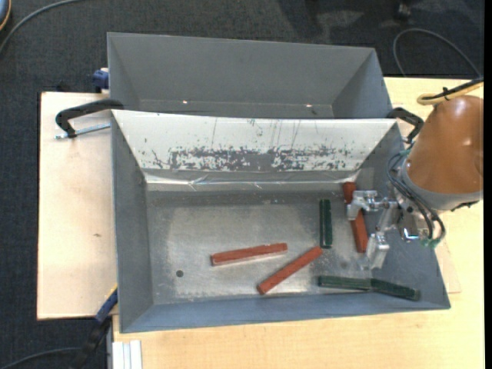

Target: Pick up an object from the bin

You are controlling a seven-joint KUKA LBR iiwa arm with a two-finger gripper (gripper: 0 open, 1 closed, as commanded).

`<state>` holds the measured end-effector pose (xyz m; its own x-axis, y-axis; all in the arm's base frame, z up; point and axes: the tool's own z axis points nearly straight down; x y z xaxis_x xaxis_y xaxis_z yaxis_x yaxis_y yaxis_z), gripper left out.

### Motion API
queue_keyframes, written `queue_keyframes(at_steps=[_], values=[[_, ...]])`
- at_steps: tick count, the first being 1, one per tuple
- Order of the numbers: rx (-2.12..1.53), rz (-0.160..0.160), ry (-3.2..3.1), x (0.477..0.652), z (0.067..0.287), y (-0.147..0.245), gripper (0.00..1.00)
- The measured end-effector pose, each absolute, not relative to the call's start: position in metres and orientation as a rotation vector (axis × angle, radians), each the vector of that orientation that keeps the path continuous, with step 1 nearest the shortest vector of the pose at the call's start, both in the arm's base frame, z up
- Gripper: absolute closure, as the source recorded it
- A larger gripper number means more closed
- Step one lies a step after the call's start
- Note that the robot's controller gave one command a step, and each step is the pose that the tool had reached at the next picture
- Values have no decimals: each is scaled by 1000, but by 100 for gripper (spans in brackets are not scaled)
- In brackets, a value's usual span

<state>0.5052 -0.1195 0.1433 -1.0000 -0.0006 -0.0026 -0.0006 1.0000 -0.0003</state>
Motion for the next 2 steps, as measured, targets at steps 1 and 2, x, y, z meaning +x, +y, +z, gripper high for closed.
queue_keyframes(at_steps=[1, 2], values=[[68, 10, 3147, 497, 66, -45, 0], [77, 2, 3139, 499, 71, -50, 100]])
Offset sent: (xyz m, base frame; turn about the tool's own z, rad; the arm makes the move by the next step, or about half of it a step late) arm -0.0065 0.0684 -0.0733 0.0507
